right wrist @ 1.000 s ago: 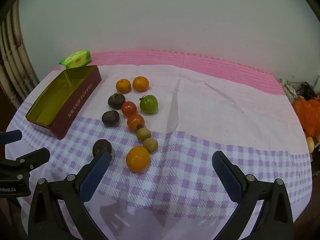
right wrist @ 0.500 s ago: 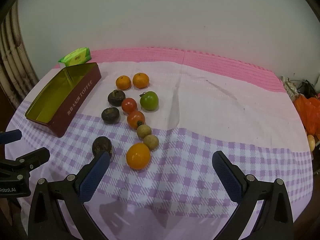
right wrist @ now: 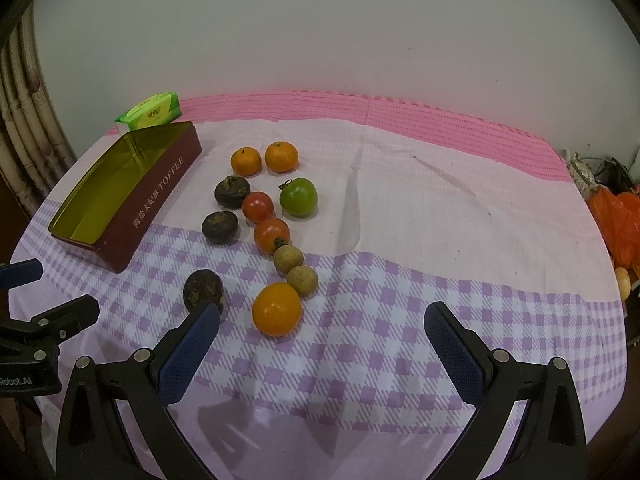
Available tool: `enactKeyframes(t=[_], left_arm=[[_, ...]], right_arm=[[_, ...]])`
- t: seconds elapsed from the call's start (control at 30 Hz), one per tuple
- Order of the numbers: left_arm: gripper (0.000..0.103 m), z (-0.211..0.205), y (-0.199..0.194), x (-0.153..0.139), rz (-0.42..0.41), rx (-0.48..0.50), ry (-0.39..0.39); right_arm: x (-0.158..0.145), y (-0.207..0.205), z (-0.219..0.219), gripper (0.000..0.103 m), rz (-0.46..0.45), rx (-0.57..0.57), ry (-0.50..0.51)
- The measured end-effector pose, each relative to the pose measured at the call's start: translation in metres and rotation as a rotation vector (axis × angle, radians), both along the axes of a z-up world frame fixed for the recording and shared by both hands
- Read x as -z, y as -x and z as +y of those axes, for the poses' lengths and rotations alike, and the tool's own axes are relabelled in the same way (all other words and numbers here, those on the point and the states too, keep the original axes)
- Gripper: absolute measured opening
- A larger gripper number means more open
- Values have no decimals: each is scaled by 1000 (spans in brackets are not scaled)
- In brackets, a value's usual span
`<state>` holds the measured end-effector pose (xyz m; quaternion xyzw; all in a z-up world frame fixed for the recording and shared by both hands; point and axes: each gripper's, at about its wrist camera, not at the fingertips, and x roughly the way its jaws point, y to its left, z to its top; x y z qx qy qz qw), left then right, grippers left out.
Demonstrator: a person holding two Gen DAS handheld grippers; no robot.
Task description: Organize fruits
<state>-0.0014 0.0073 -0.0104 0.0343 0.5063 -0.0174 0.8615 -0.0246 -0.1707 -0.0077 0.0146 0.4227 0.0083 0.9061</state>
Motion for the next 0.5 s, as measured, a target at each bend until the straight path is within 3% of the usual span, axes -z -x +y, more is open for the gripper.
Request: enactKeyframes(t=[0.5], left_arm=[[101, 1, 2, 2, 6, 1, -3]], right_arm=[[3, 0, -1, 102, 9, 2, -2]])
